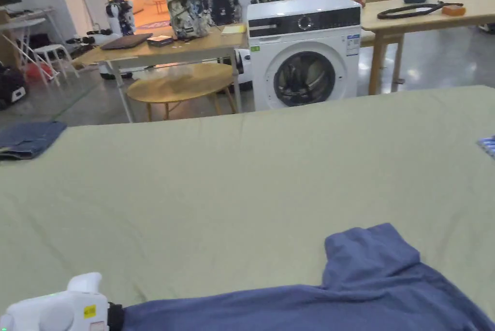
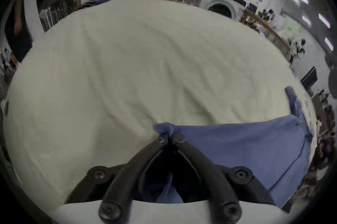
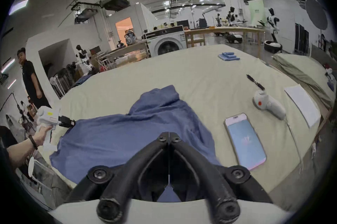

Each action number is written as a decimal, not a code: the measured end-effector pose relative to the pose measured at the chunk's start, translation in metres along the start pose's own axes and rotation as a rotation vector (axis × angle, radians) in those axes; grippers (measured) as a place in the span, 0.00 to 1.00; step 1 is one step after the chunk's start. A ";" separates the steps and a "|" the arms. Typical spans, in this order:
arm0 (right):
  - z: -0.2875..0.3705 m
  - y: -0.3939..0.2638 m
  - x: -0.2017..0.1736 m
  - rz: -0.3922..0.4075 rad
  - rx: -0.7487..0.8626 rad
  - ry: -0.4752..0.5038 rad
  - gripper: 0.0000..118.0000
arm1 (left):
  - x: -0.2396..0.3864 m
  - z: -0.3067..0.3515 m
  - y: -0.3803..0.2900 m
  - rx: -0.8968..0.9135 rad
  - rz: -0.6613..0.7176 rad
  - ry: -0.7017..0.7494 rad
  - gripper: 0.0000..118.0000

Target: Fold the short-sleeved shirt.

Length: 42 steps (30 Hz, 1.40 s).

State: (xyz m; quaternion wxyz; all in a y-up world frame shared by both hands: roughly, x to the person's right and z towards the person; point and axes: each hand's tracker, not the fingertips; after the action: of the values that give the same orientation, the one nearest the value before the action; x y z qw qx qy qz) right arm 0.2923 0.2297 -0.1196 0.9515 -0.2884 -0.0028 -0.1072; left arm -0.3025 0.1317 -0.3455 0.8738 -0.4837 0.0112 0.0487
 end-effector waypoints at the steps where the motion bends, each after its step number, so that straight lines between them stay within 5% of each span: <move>1: -0.019 0.018 0.005 0.024 -0.042 -0.011 0.24 | -0.001 -0.004 0.002 -0.011 0.021 -0.006 0.00; 2: -0.038 0.036 0.005 0.038 -0.090 -0.021 0.47 | -0.003 -0.005 0.004 -0.011 0.035 -0.013 0.00; 3: -0.063 0.053 0.010 0.043 -0.152 -0.007 0.56 | -0.012 -0.005 0.010 -0.022 0.055 -0.023 0.00; 9: -0.214 0.099 0.028 0.043 -0.462 -0.023 0.55 | -0.025 -0.003 0.012 -0.067 0.132 -0.079 0.00; 11: -0.246 0.091 0.029 0.070 -0.559 -0.065 0.39 | -0.024 -0.001 0.017 -0.070 0.137 -0.083 0.00; 13: -0.263 0.077 0.023 0.138 -0.614 -0.141 0.34 | -0.022 0.001 0.018 -0.076 0.128 -0.084 0.00; 15: -0.255 0.077 0.019 0.156 -0.547 -0.118 0.00 | -0.011 0.006 0.009 -0.075 0.119 -0.077 0.00; 20: -0.233 0.084 0.018 0.157 -0.479 -0.086 0.00 | -0.016 0.019 0.010 -0.033 0.133 -0.102 0.00; 27: -0.093 0.085 0.034 0.055 -0.228 0.068 0.00 | -0.036 0.154 -0.046 0.229 0.073 -0.270 0.00; 33: 0.020 0.006 0.044 0.041 -0.176 0.021 0.00 | -0.052 0.223 -0.152 0.267 0.060 -0.282 0.00; 42: 0.029 -0.091 0.057 -0.002 -0.270 -0.070 0.00 | -0.043 0.188 -0.226 0.142 0.113 -0.205 0.00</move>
State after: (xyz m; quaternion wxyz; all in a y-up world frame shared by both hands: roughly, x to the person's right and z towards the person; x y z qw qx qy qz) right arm 0.3307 0.1605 -0.0419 0.9034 -0.4171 -0.0220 -0.0972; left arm -0.3285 0.1687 -0.0514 0.8983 -0.4115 -0.0475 0.1463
